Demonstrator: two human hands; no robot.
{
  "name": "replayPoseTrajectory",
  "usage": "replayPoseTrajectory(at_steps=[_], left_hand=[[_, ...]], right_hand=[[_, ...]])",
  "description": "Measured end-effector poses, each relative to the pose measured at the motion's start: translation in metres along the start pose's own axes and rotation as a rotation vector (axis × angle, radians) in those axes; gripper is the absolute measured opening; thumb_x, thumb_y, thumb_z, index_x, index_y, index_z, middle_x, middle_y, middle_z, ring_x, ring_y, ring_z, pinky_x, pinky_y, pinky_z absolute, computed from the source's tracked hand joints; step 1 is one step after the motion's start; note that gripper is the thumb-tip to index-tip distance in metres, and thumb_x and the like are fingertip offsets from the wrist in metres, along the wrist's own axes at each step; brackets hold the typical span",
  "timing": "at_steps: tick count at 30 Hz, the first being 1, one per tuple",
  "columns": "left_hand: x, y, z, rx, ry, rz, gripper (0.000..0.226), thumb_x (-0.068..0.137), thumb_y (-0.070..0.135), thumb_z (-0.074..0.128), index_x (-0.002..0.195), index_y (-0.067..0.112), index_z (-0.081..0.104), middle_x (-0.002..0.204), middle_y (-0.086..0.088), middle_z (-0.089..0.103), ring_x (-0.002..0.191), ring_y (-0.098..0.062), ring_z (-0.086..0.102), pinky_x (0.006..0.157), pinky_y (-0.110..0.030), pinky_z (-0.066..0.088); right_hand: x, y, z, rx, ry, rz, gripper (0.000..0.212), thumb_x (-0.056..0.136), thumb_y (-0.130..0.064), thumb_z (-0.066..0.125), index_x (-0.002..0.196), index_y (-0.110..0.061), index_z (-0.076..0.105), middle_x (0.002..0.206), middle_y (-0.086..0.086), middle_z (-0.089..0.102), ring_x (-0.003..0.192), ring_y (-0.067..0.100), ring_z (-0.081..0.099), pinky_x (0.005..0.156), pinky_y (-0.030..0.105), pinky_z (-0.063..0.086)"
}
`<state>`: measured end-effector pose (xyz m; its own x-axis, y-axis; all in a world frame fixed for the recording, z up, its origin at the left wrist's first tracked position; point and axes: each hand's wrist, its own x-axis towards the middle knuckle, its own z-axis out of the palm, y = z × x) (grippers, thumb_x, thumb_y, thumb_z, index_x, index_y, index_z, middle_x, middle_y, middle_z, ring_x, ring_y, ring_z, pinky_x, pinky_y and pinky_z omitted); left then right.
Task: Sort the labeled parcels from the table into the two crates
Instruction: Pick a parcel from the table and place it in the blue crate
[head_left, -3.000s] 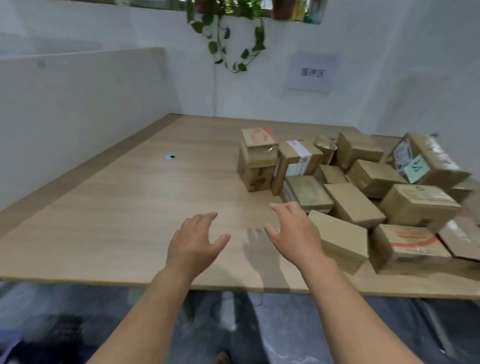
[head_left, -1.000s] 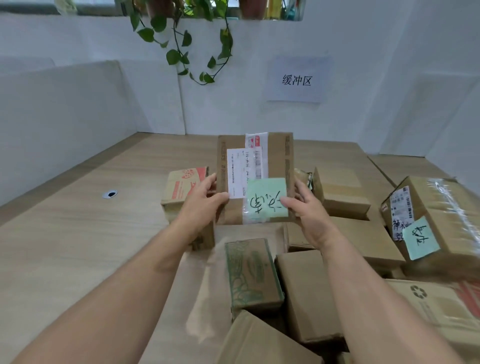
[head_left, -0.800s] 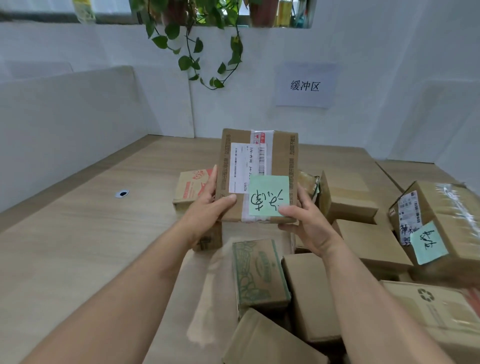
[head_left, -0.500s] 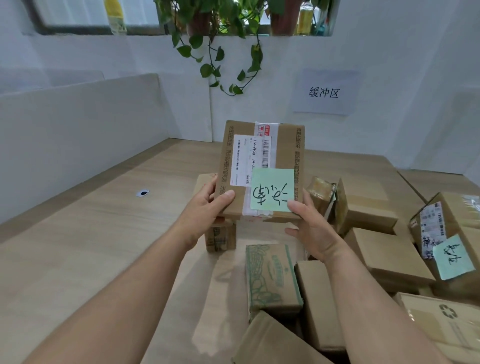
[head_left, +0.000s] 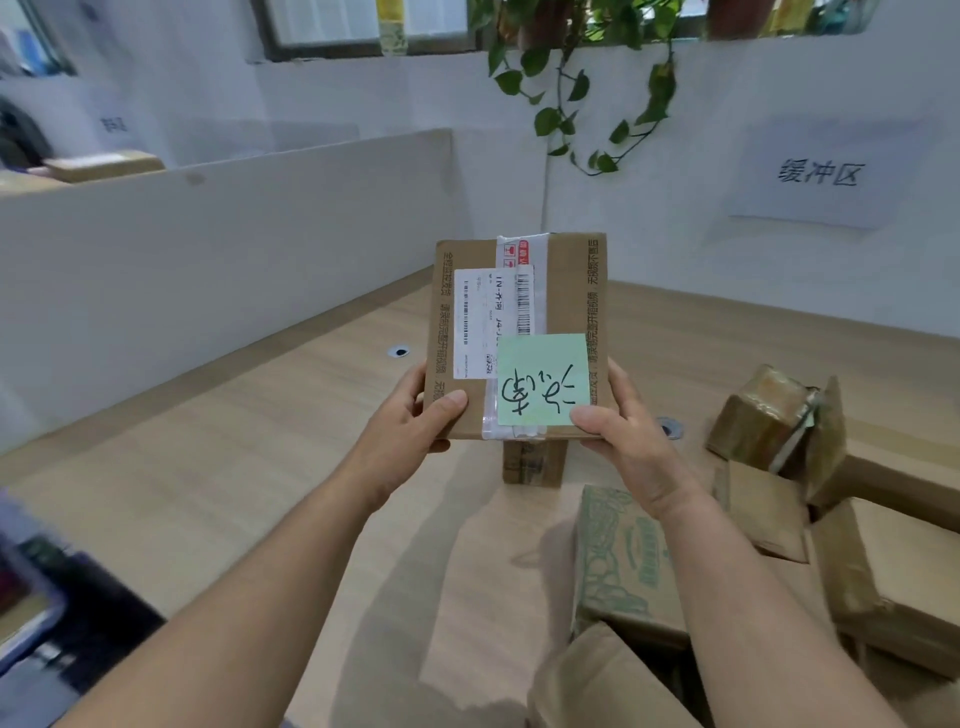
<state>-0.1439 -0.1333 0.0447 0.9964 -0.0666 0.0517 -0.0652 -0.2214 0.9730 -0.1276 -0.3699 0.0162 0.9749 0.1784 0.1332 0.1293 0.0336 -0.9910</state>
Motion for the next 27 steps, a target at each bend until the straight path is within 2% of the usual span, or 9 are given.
replayPoseTrajectory(at_steps=[2, 4, 5, 7, 10, 13, 16, 20, 27], left_hand=[[-0.007, -0.006, -0.015, 0.012, 0.017, -0.011, 0.050, 0.085, 0.039, 0.061, 0.132, 0.032, 0.048, 0.102, 0.018, 0.069, 0.092, -0.003, 0.067, 0.087, -0.035, 0.055], [-0.017, -0.011, -0.034, 0.040, 0.026, -0.009, 0.044, 0.089, 0.038, 0.060, 0.131, 0.033, 0.049, 0.101, 0.023, 0.068, 0.092, -0.001, 0.065, 0.088, -0.035, 0.052], [-0.023, -0.014, -0.044, 0.052, 0.039, -0.005, 0.044, 0.090, 0.040, 0.058, 0.133, 0.033, 0.048, 0.106, 0.024, 0.067, 0.096, -0.001, 0.063, 0.089, -0.034, 0.051], [-0.037, -0.024, -0.072, 0.084, 0.095, -0.009, 0.057, 0.086, 0.048, 0.054, 0.140, 0.033, 0.042, 0.129, 0.018, 0.057, 0.111, -0.002, 0.057, 0.093, -0.033, 0.049], [-0.062, -0.043, -0.120, 0.197, 0.181, -0.025, 0.057, 0.095, 0.044, 0.051, 0.147, 0.032, 0.031, 0.147, 0.010, 0.040, 0.126, -0.003, 0.046, 0.104, -0.033, 0.042], [-0.091, -0.061, -0.172, 0.410, 0.269, -0.036, 0.063, 0.093, 0.043, 0.053, 0.149, 0.031, 0.026, 0.149, 0.011, 0.035, 0.123, -0.002, 0.043, 0.099, -0.027, 0.040], [-0.124, -0.079, -0.222, 0.563, 0.344, -0.085, 0.072, 0.089, 0.046, 0.058, 0.150, 0.032, 0.022, 0.150, 0.008, 0.033, 0.128, -0.007, 0.041, 0.106, -0.035, 0.038], [-0.169, -0.103, -0.283, 0.786, 0.387, -0.170, 0.079, 0.087, 0.051, 0.059, 0.151, 0.031, 0.017, 0.155, 0.006, 0.027, 0.140, -0.011, 0.028, 0.112, -0.032, 0.028], [-0.248, -0.141, -0.376, 0.933, 0.488, -0.275, 0.083, 0.085, 0.055, 0.059, 0.151, 0.026, 0.019, 0.154, 0.003, 0.029, 0.140, -0.018, 0.028, 0.112, -0.032, 0.026]], right_hand=[[0.002, 0.004, 0.016, 0.014, -0.026, -0.005, 0.094, 0.062, -0.036, 0.070, 0.148, -0.028, 0.032, 0.115, -0.001, 0.071, 0.104, 0.019, 0.068, 0.091, 0.032, 0.051], [0.004, 0.007, 0.032, 0.027, -0.051, 0.012, 0.091, 0.060, -0.037, 0.070, 0.144, -0.026, 0.038, 0.115, 0.001, 0.072, 0.104, 0.021, 0.069, 0.092, 0.035, 0.051], [0.005, 0.007, 0.041, 0.032, -0.063, 0.025, 0.087, 0.059, -0.036, 0.070, 0.141, -0.030, 0.042, 0.114, 0.000, 0.072, 0.103, 0.020, 0.069, 0.090, 0.034, 0.052], [0.007, 0.006, 0.063, 0.044, -0.095, 0.050, 0.080, 0.057, -0.034, 0.069, 0.133, -0.038, 0.046, 0.110, -0.005, 0.073, 0.097, 0.014, 0.070, 0.086, 0.030, 0.053], [0.009, 0.007, 0.103, 0.027, -0.145, 0.082, 0.083, 0.055, -0.036, 0.068, 0.135, -0.035, 0.045, 0.106, -0.010, 0.074, 0.090, 0.005, 0.069, 0.084, 0.030, 0.049], [0.011, 0.012, 0.152, -0.011, -0.223, 0.107, 0.085, 0.053, -0.042, 0.067, 0.135, -0.034, 0.047, 0.107, -0.011, 0.073, 0.087, 0.002, 0.067, 0.081, 0.029, 0.044], [0.012, 0.021, 0.204, -0.024, -0.298, 0.141, 0.090, 0.052, -0.044, 0.067, 0.138, -0.033, 0.045, 0.110, -0.007, 0.073, 0.091, 0.007, 0.068, 0.084, 0.031, 0.045], [0.011, 0.032, 0.276, -0.043, -0.406, 0.162, 0.087, 0.052, -0.043, 0.065, 0.135, -0.030, 0.047, 0.105, -0.010, 0.073, 0.088, 0.006, 0.068, 0.083, 0.030, 0.046], [0.003, 0.056, 0.405, -0.057, -0.600, 0.202, 0.092, 0.052, -0.042, 0.067, 0.138, -0.022, 0.044, 0.105, -0.004, 0.074, 0.089, 0.011, 0.069, 0.085, 0.031, 0.047]])
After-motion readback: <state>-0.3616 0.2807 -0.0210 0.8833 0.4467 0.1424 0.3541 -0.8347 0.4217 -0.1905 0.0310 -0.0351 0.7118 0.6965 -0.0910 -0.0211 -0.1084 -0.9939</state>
